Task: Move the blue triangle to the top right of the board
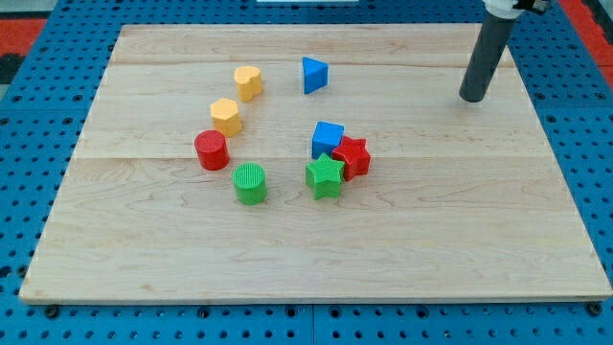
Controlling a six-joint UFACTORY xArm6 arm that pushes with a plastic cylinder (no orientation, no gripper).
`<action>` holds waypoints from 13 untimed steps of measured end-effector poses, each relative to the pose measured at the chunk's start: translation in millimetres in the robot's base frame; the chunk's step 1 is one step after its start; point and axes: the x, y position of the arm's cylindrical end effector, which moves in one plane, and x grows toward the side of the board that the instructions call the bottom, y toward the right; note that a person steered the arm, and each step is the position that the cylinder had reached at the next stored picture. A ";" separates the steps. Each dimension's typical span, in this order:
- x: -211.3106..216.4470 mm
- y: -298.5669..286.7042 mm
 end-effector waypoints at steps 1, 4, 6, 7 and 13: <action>-0.2 0.0; 0.2 -0.9; -2.8 -64.2; -21.6 -112.7; 24.3 -374.4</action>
